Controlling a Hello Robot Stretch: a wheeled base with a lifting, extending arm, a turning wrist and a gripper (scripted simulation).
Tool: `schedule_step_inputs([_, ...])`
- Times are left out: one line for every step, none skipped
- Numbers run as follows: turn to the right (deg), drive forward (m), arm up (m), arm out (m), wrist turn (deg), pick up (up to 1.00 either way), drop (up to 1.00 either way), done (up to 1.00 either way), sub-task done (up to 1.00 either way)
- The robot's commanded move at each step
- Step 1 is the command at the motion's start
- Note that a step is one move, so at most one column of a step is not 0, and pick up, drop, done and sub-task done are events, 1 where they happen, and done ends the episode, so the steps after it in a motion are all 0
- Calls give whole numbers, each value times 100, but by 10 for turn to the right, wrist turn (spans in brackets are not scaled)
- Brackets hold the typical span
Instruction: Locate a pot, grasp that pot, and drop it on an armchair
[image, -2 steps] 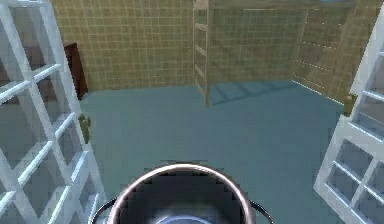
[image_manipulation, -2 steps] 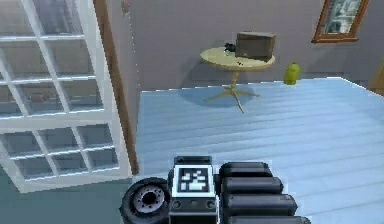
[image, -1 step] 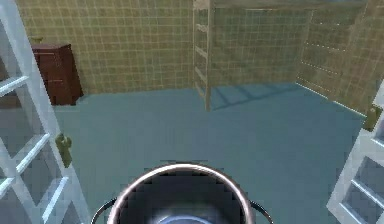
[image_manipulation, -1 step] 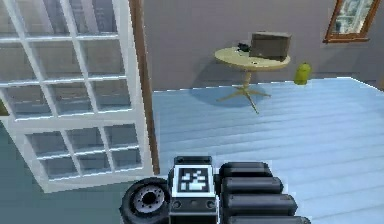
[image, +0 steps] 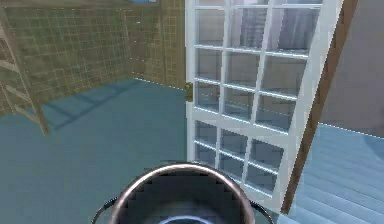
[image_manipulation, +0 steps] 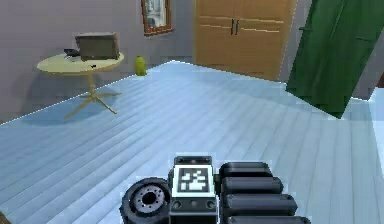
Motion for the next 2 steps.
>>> schedule_step_inputs([420,0,0,0,0,0,0,0,0])
schedule_step_inputs([0,5,0,0,0,0,0,0,0])
